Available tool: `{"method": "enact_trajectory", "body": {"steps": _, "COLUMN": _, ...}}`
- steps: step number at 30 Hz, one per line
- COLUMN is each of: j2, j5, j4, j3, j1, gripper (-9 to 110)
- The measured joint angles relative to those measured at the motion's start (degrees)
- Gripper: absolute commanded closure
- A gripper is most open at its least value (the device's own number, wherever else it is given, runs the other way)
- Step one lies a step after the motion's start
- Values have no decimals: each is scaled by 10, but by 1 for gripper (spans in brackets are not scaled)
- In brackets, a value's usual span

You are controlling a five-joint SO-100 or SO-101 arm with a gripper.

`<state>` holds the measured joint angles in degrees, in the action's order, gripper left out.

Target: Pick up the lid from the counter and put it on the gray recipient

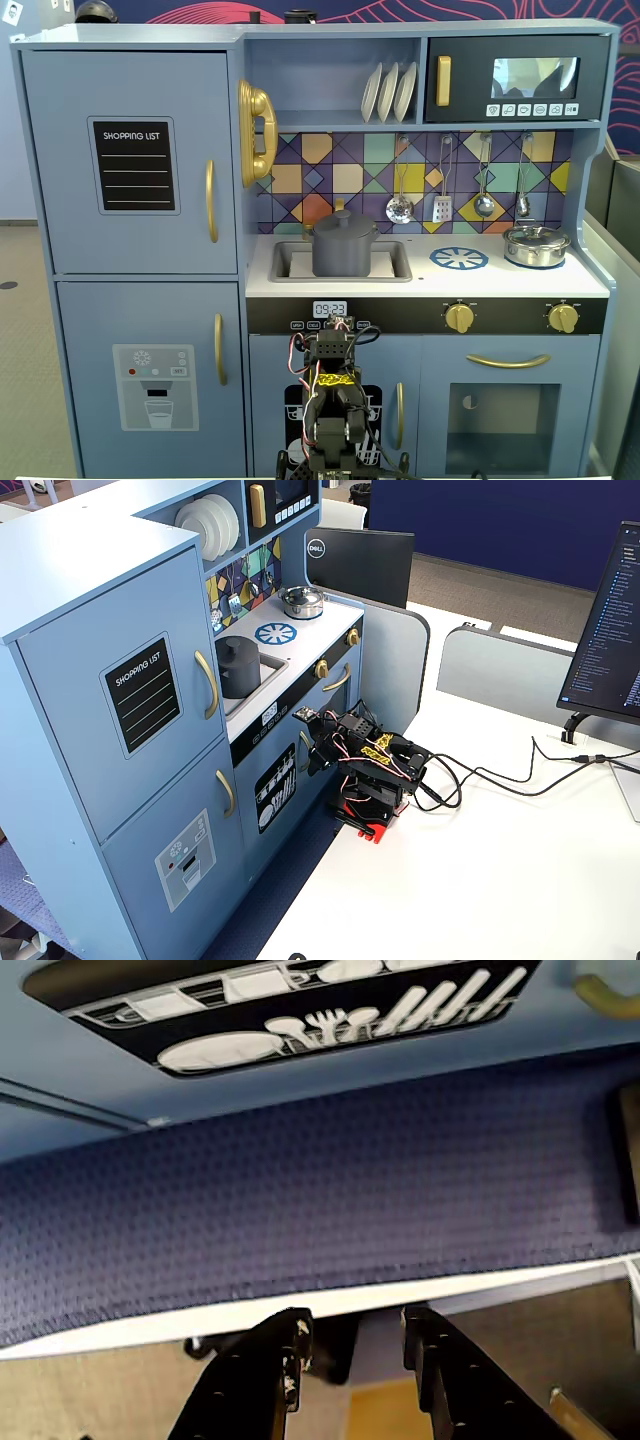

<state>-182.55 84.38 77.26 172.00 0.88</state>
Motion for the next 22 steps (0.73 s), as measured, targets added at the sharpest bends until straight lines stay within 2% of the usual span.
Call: {"method": "enact_trajectory", "body": {"steps": 22, "j2": 0, "j5": 19, "j4": 3, "j3": 0, "j1": 4, "gripper": 95}}
